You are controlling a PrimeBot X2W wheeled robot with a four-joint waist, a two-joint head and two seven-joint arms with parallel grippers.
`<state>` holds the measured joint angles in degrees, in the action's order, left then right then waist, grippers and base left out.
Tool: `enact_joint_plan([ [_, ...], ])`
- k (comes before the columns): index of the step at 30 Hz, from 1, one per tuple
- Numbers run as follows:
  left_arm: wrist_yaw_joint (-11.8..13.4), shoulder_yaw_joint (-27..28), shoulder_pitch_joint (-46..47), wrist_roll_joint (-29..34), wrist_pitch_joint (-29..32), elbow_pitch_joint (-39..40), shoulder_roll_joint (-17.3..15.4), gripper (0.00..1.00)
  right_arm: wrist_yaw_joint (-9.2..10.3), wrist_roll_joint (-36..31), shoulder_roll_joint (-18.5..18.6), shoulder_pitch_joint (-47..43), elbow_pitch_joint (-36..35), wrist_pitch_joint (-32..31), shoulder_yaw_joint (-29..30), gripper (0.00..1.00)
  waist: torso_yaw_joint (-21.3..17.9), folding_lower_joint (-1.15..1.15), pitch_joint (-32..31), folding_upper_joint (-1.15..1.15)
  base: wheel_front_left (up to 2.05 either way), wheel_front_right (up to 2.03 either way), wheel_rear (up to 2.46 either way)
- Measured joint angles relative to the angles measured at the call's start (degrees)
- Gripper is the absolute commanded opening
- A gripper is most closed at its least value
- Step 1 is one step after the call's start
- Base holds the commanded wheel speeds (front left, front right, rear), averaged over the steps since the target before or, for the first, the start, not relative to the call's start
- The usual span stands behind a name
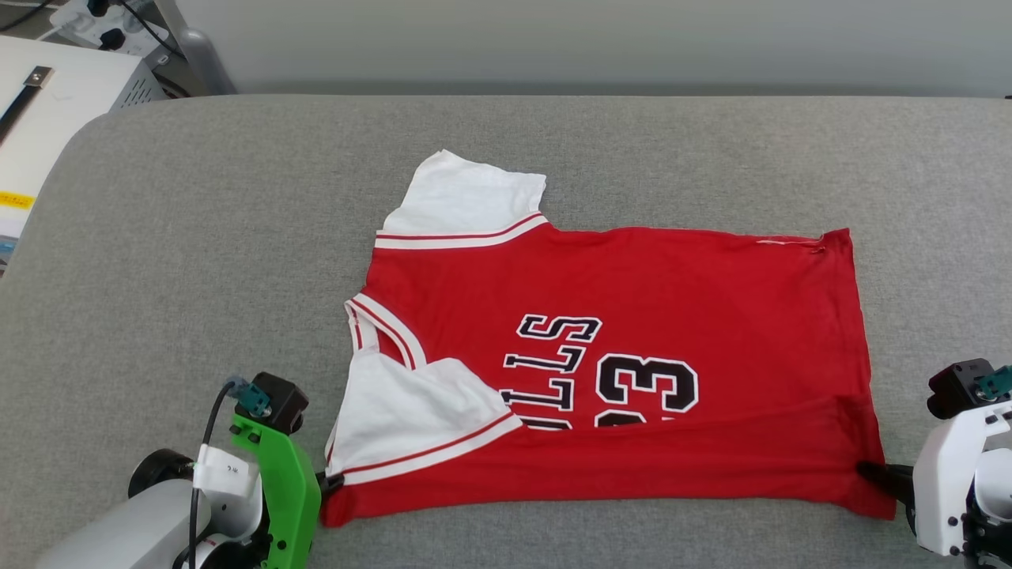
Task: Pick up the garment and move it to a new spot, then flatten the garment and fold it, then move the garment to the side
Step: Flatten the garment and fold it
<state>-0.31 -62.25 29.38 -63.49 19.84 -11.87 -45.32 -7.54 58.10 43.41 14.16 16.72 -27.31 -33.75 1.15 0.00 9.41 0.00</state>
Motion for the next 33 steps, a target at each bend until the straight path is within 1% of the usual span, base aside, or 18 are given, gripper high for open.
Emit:
enact_joint_plan([
  [3,-0.89,0.08,0.03,-0.22,-0.93,-2.29,0.83,0.0,0.0,-0.51,-1.29,0.04,1.22,0.43,0.69,0.0,-0.02,0.0,0.68,0.0,0.0,0.0,0.0],
  [4,-1.26,0.25,0.03,-0.22,-1.64,-3.63,1.19,0.23,0.0,-0.68,-2.12,0.04,1.67,2.02,1.62,0.26,0.15,0.0,0.66,0.0,0.0,0.0,0.0],
  [5,-1.29,0.38,0.02,-0.2,-2.32,-3.97,1.32,1.0,0.0,-1.11,-2.42,0.03,1.83,3.0,1.94,0.66,0.22,0.0,0.51,0.0,0.0,0.0,0.0],
  [6,-1.29,0.64,0.03,-0.18,-2.98,-4.17,1.4,1.0,0.01,-1.64,-2.63,-0.02,1.83,3.93,2.19,1.0,0.31,0.0,0.32,0.0,0.0,0.0,0.0],
  [11,-0.36,2.63,0.06,0.02,-6.04,-3.42,-0.02,1.0,0.01,-4.34,-2.98,-1.02,0.44,9.99,4.65,1.0,0.73,0.0,-0.84,0.0,0.0,0.0,0.0],
  [16,1.51,5.91,1.19,0.83,-10.23,0.21,-2.71,1.0,0.01,-8.59,-4.14,-1.94,-2.07,19.11,10.44,1.0,0.58,0.0,-1.53,0.0,0.0,0.0,0.0],
  [19,2.91,7.94,3.38,1.86,-12.9,1.83,-3.47,1.0,0.01,-11.88,-6.17,-1.98,-3.3,24.1,14.49,1.0,0.08,0.0,-1.43,0.0,0.0,0.0,0.0],
  [22,4.37,9.55,6.33,4.17,-15.05,2.44,-3.46,1.0,0.01,-15.55,-8.89,-2.01,-5.02,28.07,18.0,1.0,-0.52,0.0,-0.99,0.0,0.0,0.0,0.0],
  [27,4.93,12.16,11.86,5.28,-16.84,1.55,-2.01,1.0,0.01,-22.97,-14.11,-2.02,-9.04,33.59,23.99,1.0,-1.78,0.0,0.7,0.0,0.0,0.0,0.0],
  [31,4.21,12.72,18.09,7.06,-16.21,-0.59,-0.4,1.0,0.01,-27.05,-17.45,-2.02,-13.14,34.88,26.41,1.0,-2.92,0.0,2.76,0.0,0.0,0.0,0.0],
  [33,3.07,12.94,22.02,7.82,-15.04,-2.31,0.91,1.0,0.01,-28.52,-18.74,-2.02,-15.34,34.85,26.72,1.0,-3.59,0.0,4.14,0.0,0.0,0.0,0.0],
])
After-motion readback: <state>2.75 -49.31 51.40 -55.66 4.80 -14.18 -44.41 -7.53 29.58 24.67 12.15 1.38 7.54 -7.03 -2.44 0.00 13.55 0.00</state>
